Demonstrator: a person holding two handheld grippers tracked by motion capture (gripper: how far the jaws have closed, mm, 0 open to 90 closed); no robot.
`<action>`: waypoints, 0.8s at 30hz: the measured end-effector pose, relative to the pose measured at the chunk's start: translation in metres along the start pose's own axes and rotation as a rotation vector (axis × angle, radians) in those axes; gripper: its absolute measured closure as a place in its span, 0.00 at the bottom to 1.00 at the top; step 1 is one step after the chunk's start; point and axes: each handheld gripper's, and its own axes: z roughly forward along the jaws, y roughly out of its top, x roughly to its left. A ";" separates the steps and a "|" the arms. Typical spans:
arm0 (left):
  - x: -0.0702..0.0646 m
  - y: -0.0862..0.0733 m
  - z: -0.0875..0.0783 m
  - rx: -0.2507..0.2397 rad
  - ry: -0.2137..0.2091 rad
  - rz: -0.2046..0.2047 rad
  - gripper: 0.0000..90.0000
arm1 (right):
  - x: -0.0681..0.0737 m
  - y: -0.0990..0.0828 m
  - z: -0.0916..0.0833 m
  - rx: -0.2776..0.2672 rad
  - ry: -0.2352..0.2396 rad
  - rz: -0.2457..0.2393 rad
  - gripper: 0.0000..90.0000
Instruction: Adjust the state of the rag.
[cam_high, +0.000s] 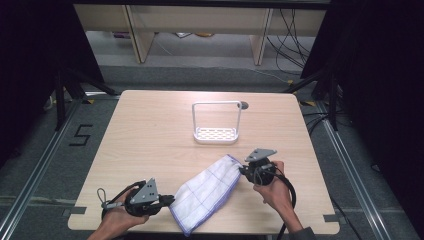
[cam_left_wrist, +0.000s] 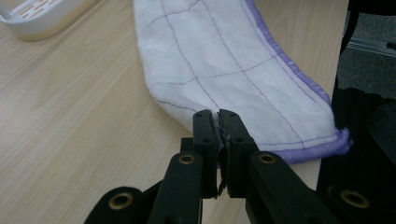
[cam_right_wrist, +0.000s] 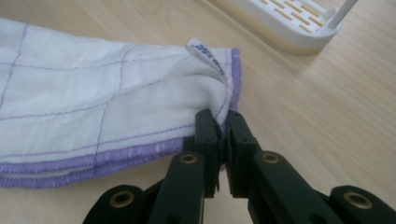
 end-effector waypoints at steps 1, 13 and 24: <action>0.000 0.000 0.000 0.000 0.000 0.000 0.95 | -0.001 0.004 0.003 0.020 0.011 0.022 0.96; -0.024 0.005 0.012 -0.014 -0.082 0.028 0.95 | -0.011 0.048 0.048 0.025 0.019 -0.017 0.96; -0.043 0.003 0.034 0.038 -0.158 0.057 0.95 | -0.011 0.054 0.090 0.067 0.012 -0.070 0.94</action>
